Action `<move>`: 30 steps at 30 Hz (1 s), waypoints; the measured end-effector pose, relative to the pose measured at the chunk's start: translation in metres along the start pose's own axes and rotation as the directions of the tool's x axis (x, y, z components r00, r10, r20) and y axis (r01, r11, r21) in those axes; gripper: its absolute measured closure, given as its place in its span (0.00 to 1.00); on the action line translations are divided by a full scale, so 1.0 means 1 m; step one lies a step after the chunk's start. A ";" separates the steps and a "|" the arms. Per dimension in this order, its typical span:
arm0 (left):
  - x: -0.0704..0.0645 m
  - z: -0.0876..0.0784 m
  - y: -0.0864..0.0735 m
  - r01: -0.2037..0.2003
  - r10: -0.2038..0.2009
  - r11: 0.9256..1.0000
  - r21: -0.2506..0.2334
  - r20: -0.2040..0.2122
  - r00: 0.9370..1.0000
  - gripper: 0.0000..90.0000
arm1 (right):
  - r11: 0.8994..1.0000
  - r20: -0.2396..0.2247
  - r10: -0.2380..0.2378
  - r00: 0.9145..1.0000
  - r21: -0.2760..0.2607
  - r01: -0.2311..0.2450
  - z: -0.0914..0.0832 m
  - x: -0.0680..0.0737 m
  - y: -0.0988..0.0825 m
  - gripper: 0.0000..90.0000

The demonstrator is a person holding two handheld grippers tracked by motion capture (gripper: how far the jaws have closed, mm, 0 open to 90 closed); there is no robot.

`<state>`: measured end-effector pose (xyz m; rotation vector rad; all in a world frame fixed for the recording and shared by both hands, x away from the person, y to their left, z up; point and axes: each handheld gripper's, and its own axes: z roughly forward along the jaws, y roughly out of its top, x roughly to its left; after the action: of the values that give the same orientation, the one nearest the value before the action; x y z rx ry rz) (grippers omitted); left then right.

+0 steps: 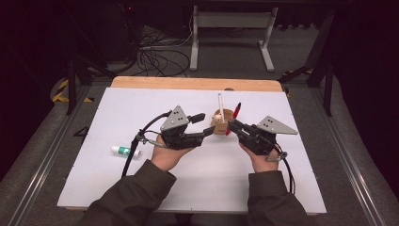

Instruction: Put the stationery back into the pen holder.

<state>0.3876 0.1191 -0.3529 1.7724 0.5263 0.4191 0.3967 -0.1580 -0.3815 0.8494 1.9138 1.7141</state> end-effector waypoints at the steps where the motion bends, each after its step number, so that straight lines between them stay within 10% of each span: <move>1: 0.000 -0.002 -0.001 -0.005 0.005 1.000 0.004 -0.001 1.000 0.48 | 1.000 0.003 -0.003 1.000 -0.002 0.003 0.000 0.000 0.000 0.89; 30: 0.008 -0.070 -0.043 -0.038 0.039 0.998 0.053 -0.016 0.999 0.33 | 0.995 0.149 -0.102 0.984 -0.006 0.104 0.013 -0.002 -0.007 0.89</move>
<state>0.3509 0.1893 -0.3770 1.8336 0.5204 0.4507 0.4062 -0.1500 -0.3904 0.8329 1.8132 1.5569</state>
